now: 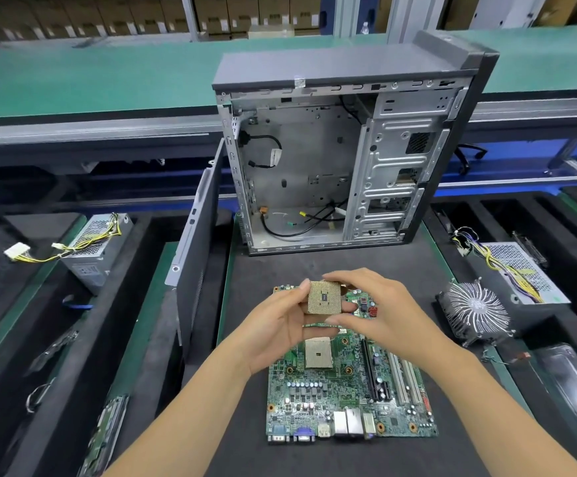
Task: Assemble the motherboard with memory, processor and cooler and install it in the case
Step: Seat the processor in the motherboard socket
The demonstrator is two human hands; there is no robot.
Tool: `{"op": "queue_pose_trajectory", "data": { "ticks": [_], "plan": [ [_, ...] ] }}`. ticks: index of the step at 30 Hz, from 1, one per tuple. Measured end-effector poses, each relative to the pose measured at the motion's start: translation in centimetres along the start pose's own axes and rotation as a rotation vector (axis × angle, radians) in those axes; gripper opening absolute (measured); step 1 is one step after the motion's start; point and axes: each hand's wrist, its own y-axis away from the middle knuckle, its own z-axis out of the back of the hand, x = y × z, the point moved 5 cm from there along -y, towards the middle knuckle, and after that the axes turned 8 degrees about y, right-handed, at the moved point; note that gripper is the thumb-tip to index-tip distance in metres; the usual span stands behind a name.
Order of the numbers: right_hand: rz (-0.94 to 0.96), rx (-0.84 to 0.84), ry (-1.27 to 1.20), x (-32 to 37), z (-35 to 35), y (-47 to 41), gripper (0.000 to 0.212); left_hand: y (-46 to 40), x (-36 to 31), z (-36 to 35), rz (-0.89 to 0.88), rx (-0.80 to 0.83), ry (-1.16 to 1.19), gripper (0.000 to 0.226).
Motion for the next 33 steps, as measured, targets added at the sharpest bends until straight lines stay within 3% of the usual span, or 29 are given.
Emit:
{"op": "queue_pose_trajectory", "data": {
  "ticks": [5, 9, 13, 16, 22, 29, 31, 33],
  "plan": [
    [-0.022, -0.062, -0.038, -0.3, 0.3, -0.1, 0.049, 0.0, -0.3, 0.0, -0.027, 0.041, -0.034, 0.047],
    [-0.097, -0.059, -0.109, -0.9, 0.0, -0.1, 0.063, 0.1, -1.0, -0.3, -0.172, 0.028, -0.170, 0.046],
    [-0.156, 0.050, -0.291, -1.4, -0.4, 0.0, 0.084, 0.1, -3.1, -1.0, -0.454, -0.155, -0.740, 0.048],
    [-0.142, 0.056, -0.370, -1.3, -0.2, 0.1, 0.078, 0.2, -3.9, -2.2, -0.642, -0.125, -1.035, 0.047],
    [-0.173, -0.008, -0.559, -1.3, 0.5, -0.1, 0.059, 0.1, -4.2, -3.0, -0.758, -0.102, -1.088, 0.064],
    [-0.159, -0.036, -0.579, -1.1, 1.3, -0.2, 0.043, -0.2, -4.3, -3.2, -0.795, -0.093, -1.114, 0.071],
    [-0.178, -0.088, -0.613, -1.2, 1.2, -0.4, 0.038, -0.7, -4.1, -2.8, -0.751, -0.110, -1.022, 0.070],
    [-0.292, -0.181, -0.784, -1.7, 0.6, -0.5, 0.034, -1.3, -3.5, -1.6, -0.620, -0.232, -0.769, 0.060]
  ]
}}
